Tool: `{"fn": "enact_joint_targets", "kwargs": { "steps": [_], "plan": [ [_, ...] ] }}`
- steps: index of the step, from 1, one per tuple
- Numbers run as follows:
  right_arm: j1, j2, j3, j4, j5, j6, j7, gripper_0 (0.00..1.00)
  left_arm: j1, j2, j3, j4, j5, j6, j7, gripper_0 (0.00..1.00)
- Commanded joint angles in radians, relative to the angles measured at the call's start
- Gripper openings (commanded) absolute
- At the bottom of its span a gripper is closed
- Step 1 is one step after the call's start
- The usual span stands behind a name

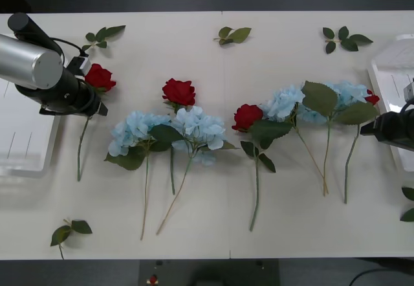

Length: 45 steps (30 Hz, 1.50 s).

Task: Put the red flowers into the right box and the blue flowers into the left box

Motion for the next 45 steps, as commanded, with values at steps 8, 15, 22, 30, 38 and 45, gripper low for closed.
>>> {"fn": "enact_joint_targets", "kwargs": {
  "steps": [8,15,22,30,38,45],
  "plan": [
    [-0.029,0.092,0.017,0.074,0.120,-0.042,-0.048,1.00,-0.060,-0.052,0.005,0.069,-0.053,-0.014,-0.031,1.00],
    [-0.065,0.175,0.029,0.131,0.190,-0.063,-0.048,1.00,-0.060,-0.079,0.005,0.115,-0.076,-0.026,-0.036,1.00],
    [-0.098,0.212,0.049,0.170,0.219,-0.061,-0.048,0.98,-0.060,-0.084,0.005,0.128,-0.094,-0.029,-0.036,0.91],
    [-0.109,0.224,0.063,0.183,0.235,-0.071,-0.045,0.21,-0.060,-0.084,-0.044,0.135,-0.093,-0.069,-0.025,0.00],
    [-0.109,0.224,0.096,0.202,0.250,-0.114,-0.050,0.00,-0.066,-0.082,-0.066,0.141,-0.071,-0.114,-0.031,0.00],
    [-0.126,0.224,0.101,0.223,0.252,-0.120,-0.047,0.00,-0.068,-0.041,-0.043,0.057,-0.046,-0.106,-0.054,0.00]
  ]
}}
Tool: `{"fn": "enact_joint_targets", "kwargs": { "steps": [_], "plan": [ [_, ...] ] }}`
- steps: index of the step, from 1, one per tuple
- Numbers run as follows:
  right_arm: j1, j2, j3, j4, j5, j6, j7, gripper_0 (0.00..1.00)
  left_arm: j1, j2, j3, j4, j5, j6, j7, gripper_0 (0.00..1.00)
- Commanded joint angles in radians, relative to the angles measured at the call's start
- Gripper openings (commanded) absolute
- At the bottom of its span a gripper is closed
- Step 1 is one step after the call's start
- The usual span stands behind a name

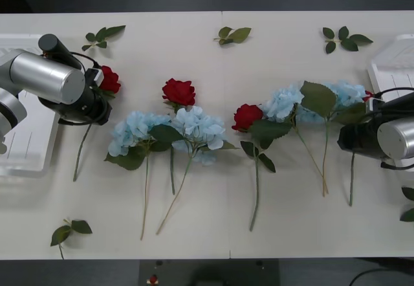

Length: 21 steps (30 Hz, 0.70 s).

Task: Put the red flowers into the right box and the blue flowers into the left box

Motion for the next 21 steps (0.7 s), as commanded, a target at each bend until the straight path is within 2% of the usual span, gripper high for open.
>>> {"fn": "enact_joint_targets", "kwargs": {
  "steps": [1,8,13,17,21],
  "plan": [
    [-0.039,-0.002,-0.013,0.006,0.003,0.000,-0.046,0.00,-0.041,0.058,0.051,-0.096,0.029,0.016,-0.057,0.00],
    [-0.085,-0.076,-0.048,0.006,-0.106,0.021,-0.026,0.00,-0.041,0.096,0.166,-0.147,0.176,0.116,-0.196,0.00],
    [-0.135,-0.200,-0.059,-0.028,-0.241,0.098,-0.003,0.00,-0.039,0.096,0.272,-0.147,0.290,0.200,-0.328,0.00],
    [-0.175,-0.306,-0.065,-0.051,-0.331,0.159,0.032,0.00,-0.029,0.112,0.335,-0.147,0.456,0.250,-0.433,0.00],
    [-0.185,-0.370,-0.085,-0.056,-0.346,0.178,0.158,0.00,-0.024,0.127,0.355,-0.145,0.595,0.282,-0.515,0.00]
  ]
}}
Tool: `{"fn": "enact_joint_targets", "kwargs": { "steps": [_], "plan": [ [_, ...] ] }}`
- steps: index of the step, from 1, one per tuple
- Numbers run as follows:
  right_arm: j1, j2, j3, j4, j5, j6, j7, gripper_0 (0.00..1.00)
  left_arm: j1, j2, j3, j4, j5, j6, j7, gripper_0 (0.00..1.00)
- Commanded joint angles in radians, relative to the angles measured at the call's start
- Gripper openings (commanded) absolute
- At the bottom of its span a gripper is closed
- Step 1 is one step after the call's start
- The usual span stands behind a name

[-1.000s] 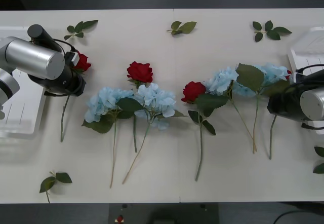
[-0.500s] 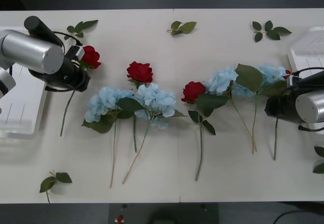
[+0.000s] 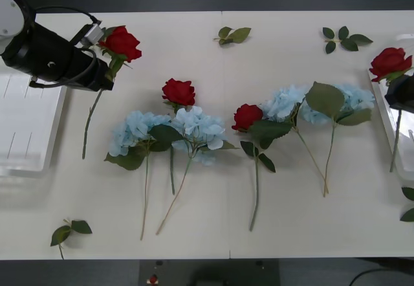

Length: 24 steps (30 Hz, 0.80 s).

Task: Put the red flowers into the right box and the blue flowers into the left box

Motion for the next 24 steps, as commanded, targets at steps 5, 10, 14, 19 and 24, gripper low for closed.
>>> {"fn": "enact_joint_targets", "kwargs": {
  "steps": [5,10,14,19,24],
  "plan": [
    [-0.026,-0.090,-0.037,-0.020,0.091,0.006,0.295,0.00,-0.018,0.066,0.022,-0.016,0.268,0.072,-0.160,0.00],
    [-0.026,-0.088,-0.037,0.049,0.209,-0.032,0.398,0.00,0.001,0.061,0.034,-0.018,0.458,0.109,-0.175,0.00],
    [-0.029,-0.068,-0.035,0.147,0.277,-0.125,0.478,0.00,0.001,0.040,0.034,-0.037,0.575,0.118,-0.189,0.00],
    [-0.035,-0.044,-0.023,0.273,0.315,-0.253,0.545,0.00,-0.001,0.003,0.045,-0.100,0.662,0.097,-0.205,0.00],
    [-0.038,-0.018,0.014,0.350,0.366,-0.351,0.544,0.00,-0.001,-0.040,0.048,-0.174,0.699,0.046,-0.217,0.00]
  ]
}}
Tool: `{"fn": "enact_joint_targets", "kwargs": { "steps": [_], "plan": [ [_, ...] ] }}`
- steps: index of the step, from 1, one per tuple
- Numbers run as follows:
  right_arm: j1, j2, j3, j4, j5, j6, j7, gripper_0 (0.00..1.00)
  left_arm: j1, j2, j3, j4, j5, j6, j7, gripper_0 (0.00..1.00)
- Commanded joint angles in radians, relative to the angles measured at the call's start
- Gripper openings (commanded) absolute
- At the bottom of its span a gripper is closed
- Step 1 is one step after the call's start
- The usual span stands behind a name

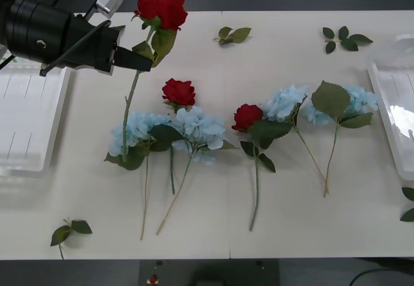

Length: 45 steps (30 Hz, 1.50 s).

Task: Put the red flowers into the right box and the blue flowers into the left box

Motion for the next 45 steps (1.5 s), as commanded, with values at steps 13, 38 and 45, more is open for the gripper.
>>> {"fn": "enact_joint_targets", "kwargs": {
  "steps": [13,38,45],
  "plan": [
    [-0.112,0.072,0.101,0.245,0.089,-0.196,0.067,0.41,-0.046,-0.189,0.033,-0.185,0.030,-0.176,-0.061,0.00],
    [-0.110,-0.013,0.106,-0.042,-0.736,-0.155,0.166,1.00,-0.066,-0.274,0.032,-0.198,-0.017,-0.252,-0.179,0.00],
    [-0.110,-0.013,0.100,-0.083,-1.227,-0.067,0.381,1.00,-0.066,-0.274,0.032,-0.198,-0.017,-0.252,-0.179,0.00]
  ]
}}
